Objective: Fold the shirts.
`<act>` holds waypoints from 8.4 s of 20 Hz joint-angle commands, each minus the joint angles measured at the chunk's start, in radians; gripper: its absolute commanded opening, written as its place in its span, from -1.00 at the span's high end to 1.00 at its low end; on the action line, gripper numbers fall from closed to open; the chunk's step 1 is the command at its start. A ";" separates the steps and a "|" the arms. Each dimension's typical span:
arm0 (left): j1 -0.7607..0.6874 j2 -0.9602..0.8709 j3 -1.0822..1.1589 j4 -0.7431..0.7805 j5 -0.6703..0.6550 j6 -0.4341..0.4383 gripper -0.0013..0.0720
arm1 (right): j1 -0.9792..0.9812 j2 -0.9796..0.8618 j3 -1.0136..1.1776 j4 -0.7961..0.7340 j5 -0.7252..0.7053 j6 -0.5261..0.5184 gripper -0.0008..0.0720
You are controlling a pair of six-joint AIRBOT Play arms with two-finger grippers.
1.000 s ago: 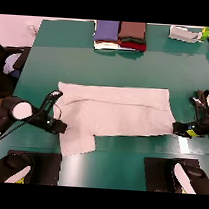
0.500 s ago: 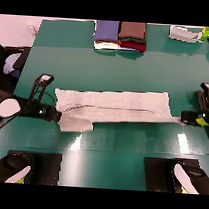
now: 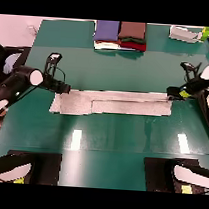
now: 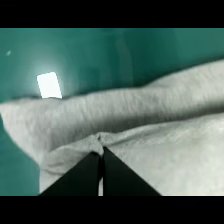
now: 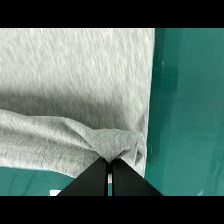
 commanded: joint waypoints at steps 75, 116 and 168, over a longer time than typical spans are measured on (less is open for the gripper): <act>0.178 0.157 0.581 0.068 -0.345 0.112 0.91 | 0.926 -0.461 0.698 0.184 -0.295 0.166 0.04; -0.017 0.143 0.571 -0.190 -0.292 0.111 0.91 | 0.151 0.046 0.093 0.202 -0.377 0.241 0.94; -0.016 0.143 0.571 -0.225 -0.323 0.112 0.91 | -0.878 0.232 0.214 0.404 -0.096 -0.218 -0.55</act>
